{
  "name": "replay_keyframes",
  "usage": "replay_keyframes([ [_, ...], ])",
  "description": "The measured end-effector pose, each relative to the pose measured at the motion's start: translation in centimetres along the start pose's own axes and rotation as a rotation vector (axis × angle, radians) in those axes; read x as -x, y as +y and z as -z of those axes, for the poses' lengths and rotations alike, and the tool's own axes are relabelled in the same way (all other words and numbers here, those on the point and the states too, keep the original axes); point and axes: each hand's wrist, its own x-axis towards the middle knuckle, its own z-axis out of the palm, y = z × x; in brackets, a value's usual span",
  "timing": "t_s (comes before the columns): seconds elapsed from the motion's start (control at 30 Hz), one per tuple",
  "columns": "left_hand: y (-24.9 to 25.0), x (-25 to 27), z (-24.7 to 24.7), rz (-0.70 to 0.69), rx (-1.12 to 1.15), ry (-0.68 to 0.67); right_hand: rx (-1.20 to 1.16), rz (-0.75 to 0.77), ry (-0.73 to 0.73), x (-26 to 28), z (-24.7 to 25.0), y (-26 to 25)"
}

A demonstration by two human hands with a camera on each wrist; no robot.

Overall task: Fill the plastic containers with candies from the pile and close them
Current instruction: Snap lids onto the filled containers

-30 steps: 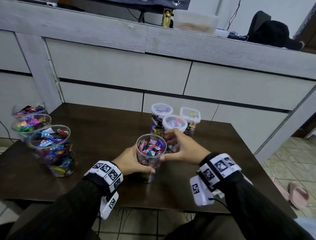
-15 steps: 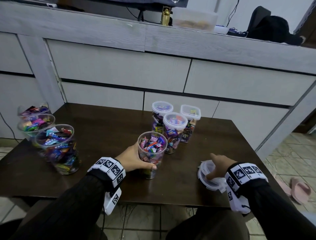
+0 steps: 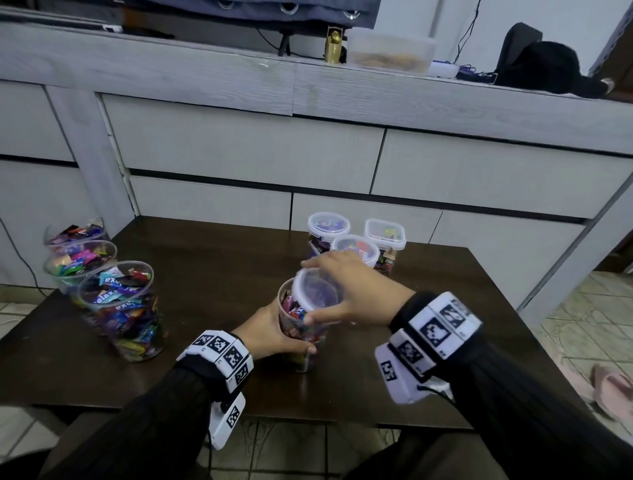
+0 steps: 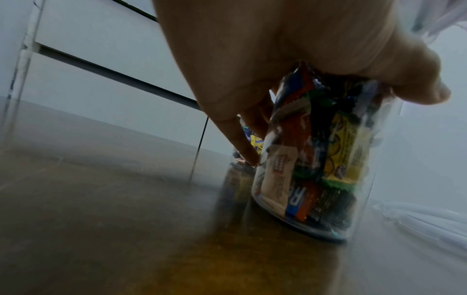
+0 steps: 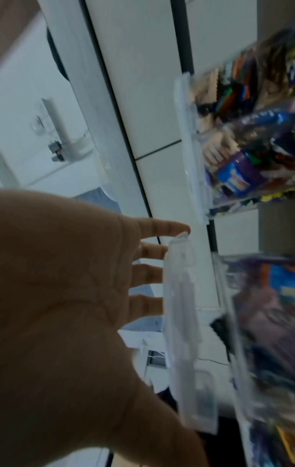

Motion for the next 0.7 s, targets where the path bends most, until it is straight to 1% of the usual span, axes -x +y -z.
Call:
replay_keyframes([
  [0.07,0.0,0.0,0.0,-0.019,-0.046,0.024,0.047,0.030,-0.027,-1.2,-1.2,-0.7],
  [0.13,-0.1,0.0,-0.1,-0.034,-0.077,0.038,0.077,0.027,-0.061,-1.9,-2.0,-0.9],
  [0.3,0.2,-0.1,-0.2,-0.063,-0.061,0.030,0.016,0.004,-0.128,-2.2,-2.6,-0.2],
  [0.4,0.1,-0.2,-0.2,-0.071,-0.047,0.014,0.036,0.007,-0.150,-2.3,-2.7,-0.1],
  [0.47,0.0,-0.2,-0.2,-0.078,-0.034,0.003,0.026,0.007,-0.151,-2.2,-2.7,0.0],
  [0.53,0.1,-0.3,0.0,-0.088,-0.020,-0.012,-0.035,-0.009,-0.129,-2.1,-2.6,0.1],
  [0.6,0.0,-0.5,0.4,-0.112,-0.060,-0.031,-0.068,-0.019,-0.113,-2.1,-2.3,0.2],
  [0.7,-0.3,-0.3,1.1,-0.090,-0.122,-0.021,-0.126,-0.009,-0.087,-2.4,-1.3,0.6],
])
